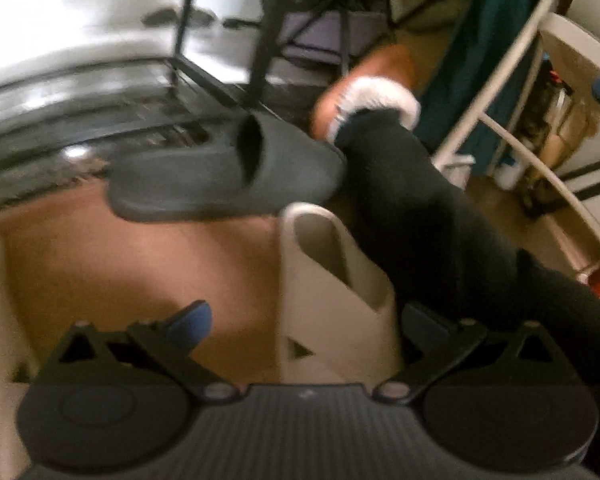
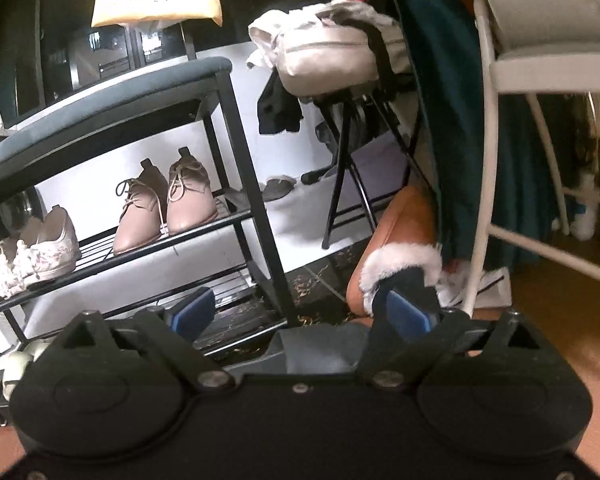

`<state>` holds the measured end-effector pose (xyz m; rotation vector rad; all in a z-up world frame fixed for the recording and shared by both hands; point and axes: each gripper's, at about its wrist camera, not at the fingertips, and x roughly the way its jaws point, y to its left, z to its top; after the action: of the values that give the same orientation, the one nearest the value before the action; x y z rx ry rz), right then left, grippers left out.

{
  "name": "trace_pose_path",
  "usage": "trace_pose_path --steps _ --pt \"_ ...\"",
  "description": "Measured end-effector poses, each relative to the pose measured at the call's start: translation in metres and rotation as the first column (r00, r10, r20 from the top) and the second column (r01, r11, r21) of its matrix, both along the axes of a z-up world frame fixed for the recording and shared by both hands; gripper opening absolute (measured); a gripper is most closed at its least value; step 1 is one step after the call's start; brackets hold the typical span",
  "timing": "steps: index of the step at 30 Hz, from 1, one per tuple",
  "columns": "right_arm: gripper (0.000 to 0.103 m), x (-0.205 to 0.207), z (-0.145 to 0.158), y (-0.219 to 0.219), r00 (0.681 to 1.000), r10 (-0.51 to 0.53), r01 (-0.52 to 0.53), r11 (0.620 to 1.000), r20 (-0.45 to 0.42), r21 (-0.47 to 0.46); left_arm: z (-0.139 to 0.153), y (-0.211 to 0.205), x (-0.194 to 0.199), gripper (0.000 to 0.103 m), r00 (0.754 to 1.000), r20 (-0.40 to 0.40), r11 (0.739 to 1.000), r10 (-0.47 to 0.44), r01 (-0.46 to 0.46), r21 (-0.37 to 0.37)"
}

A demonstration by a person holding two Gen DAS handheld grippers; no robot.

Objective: Organize scattered shoes

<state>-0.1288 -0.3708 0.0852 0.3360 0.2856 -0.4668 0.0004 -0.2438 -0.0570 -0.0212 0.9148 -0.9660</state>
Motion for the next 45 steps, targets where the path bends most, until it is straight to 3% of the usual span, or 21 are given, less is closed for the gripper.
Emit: trace_pose_path --steps 3,6,9,11,14,18,23,30,32,34,38,40,43,45 --pt "0.095 0.002 -0.005 -0.002 1.000 -0.003 0.003 1.000 -0.022 0.020 -0.008 0.001 0.019 0.098 0.986 -0.163 0.998 0.030 -0.039 -0.055" --pt "0.096 0.002 -0.008 -0.009 0.999 -0.018 0.019 0.999 -0.029 0.033 -0.014 -0.002 0.022 0.098 0.974 -0.225 0.997 -0.011 -0.007 -0.078" --pt "0.096 0.002 -0.011 -0.015 0.999 -0.035 0.037 0.998 -0.033 0.057 -0.020 -0.008 0.017 0.098 0.965 -0.254 0.995 -0.061 0.038 -0.094" --pt "0.096 0.002 -0.014 -0.018 0.998 -0.043 0.046 0.996 -0.039 0.074 -0.026 -0.007 0.017 0.099 0.951 -0.302 0.994 -0.058 0.026 -0.107" --pt "0.097 0.002 -0.020 -0.020 0.998 -0.041 0.045 0.996 -0.055 0.076 -0.026 -0.008 0.017 0.099 0.950 -0.307 0.993 -0.058 0.024 -0.115" --pt "0.097 0.002 -0.024 -0.022 0.997 -0.045 0.051 0.994 -0.068 0.096 -0.035 -0.014 0.027 0.099 0.927 -0.375 0.994 -0.011 -0.031 -0.105" --pt "0.098 0.001 -0.027 -0.022 0.996 -0.046 0.053 0.994 -0.075 0.098 -0.039 -0.023 0.030 0.099 0.916 -0.401 0.995 0.014 -0.050 -0.080" --pt "0.098 0.001 -0.034 -0.022 0.993 -0.042 0.056 0.990 -0.108 0.133 -0.043 -0.033 0.050 0.102 0.842 -0.523 0.985 0.134 -0.172 -0.025" --pt "0.098 0.000 -0.034 -0.023 0.993 -0.044 0.059 0.989 -0.111 0.135 -0.042 -0.035 0.050 0.101 0.840 -0.522 0.985 0.145 -0.175 -0.009" --pt "0.098 -0.001 -0.034 -0.025 0.993 -0.051 0.066 0.988 -0.110 0.140 -0.042 -0.036 0.050 0.097 0.843 -0.518 0.985 0.145 -0.171 -0.003" --pt "0.098 -0.002 -0.035 -0.027 0.991 -0.062 0.079 0.985 -0.114 0.152 -0.047 -0.023 0.058 0.085 0.790 -0.585 0.972 0.182 -0.235 -0.016" --pt "0.098 -0.003 -0.034 -0.027 0.992 -0.061 0.079 0.984 -0.113 0.159 -0.048 -0.016 0.062 0.058 0.782 -0.595 0.973 0.189 -0.232 0.005" --pt "0.098 -0.003 -0.033 -0.027 0.992 -0.063 0.080 0.984 -0.110 0.159 -0.052 -0.011 0.067 0.056 0.758 -0.623 0.973 0.194 -0.230 0.022" --pt "0.098 -0.003 -0.033 -0.026 0.992 -0.062 0.080 0.984 -0.110 0.161 -0.053 -0.010 0.069 0.066 0.736 -0.647 0.968 0.200 -0.249 0.017"
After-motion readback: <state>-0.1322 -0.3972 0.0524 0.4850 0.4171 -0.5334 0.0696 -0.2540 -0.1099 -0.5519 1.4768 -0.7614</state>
